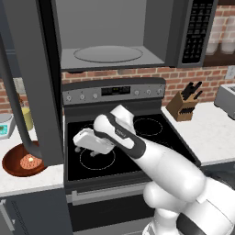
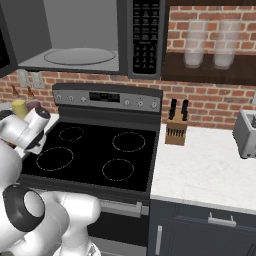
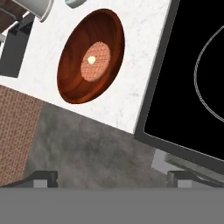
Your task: Open the microwave, place the bowl with waffle inside the microwave, then close the microwave door and turn it on.
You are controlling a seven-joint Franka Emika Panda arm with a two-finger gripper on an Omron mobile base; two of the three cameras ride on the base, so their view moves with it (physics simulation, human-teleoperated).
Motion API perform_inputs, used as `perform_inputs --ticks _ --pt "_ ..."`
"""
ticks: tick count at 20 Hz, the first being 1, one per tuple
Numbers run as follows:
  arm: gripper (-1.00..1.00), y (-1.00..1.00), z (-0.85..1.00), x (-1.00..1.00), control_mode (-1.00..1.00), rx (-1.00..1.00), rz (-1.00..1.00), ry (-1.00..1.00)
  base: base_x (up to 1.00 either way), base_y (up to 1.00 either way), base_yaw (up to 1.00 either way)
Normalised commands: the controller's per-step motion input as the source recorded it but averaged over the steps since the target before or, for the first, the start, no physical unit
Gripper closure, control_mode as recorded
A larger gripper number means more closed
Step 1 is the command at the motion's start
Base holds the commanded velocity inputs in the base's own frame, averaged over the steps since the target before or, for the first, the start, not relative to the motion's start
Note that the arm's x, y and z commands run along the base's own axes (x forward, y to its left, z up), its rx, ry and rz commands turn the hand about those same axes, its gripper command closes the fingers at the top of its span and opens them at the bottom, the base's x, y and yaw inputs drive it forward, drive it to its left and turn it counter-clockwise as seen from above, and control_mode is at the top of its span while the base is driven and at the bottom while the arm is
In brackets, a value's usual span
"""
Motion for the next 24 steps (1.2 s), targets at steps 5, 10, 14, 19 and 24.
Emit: perform_inputs --ticks 5,10,14,19,24 --pt "-1.00 0.19 -0.14 0.50 -1.00 -0.01 0.00 0.00 0.00 0.00 0.00" --pt "-1.00 0.26 -0.18 0.40 -1.00 -0.02 0.00 0.00 0.00 0.00 0.00" --pt "-1.00 0.40 -0.26 0.34 -1.00 -0.04 -0.01 0.00 0.00 0.00 0.00" --pt "-1.00 0.44 -0.16 0.25 -1.00 -0.02 -0.01 0.00 0.00 0.00 0.00" --pt "-1.00 0.41 -0.04 0.43 -1.00 -0.05 -0.03 0.00 0.00 0.00 0.00"
